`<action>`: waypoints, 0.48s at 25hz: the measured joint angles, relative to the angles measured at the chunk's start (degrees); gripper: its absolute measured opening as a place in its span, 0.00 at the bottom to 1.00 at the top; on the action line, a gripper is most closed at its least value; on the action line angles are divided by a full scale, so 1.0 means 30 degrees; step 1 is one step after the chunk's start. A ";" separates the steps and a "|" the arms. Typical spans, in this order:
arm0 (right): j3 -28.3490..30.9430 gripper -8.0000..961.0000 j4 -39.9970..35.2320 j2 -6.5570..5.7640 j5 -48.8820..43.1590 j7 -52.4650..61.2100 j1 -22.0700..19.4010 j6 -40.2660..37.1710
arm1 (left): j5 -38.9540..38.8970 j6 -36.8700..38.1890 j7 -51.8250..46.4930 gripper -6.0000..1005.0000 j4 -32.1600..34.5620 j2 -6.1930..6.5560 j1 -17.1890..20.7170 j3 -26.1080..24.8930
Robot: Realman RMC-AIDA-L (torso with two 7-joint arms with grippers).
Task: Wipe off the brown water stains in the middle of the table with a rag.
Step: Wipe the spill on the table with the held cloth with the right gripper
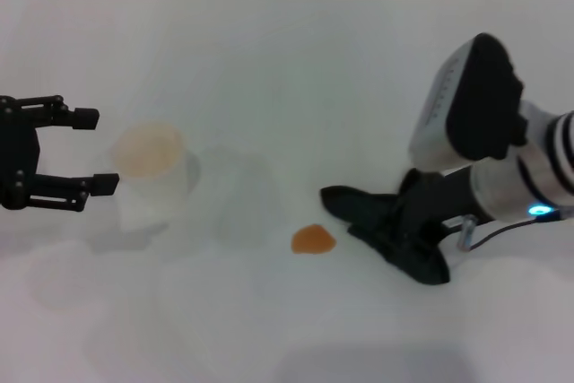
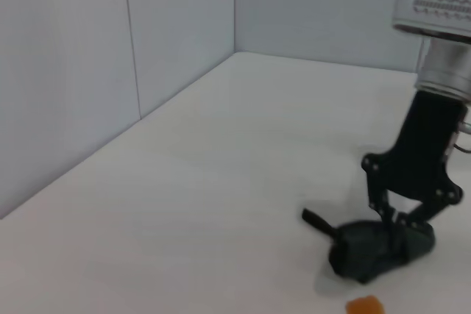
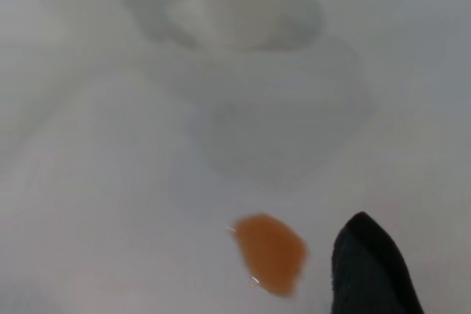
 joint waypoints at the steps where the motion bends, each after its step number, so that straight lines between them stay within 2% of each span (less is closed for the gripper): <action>1: -0.0332 0.08 -0.0060 0.0003 0.0084 0.0125 0.0058 0.0117 | 0.0001 -0.0008 0.0006 0.88 0.0000 -0.0012 -0.0033 0.0005; 7: -0.2144 0.08 -0.0065 0.0103 0.0737 0.0769 0.0655 0.0846 | -0.0008 0.0018 0.0033 0.88 0.0045 -0.0061 -0.0046 0.0018; 12: -0.3785 0.08 -0.0027 0.0222 0.1384 0.1026 0.1120 0.1595 | 0.0047 0.0055 0.0039 0.88 0.0581 -0.0295 0.0038 0.0020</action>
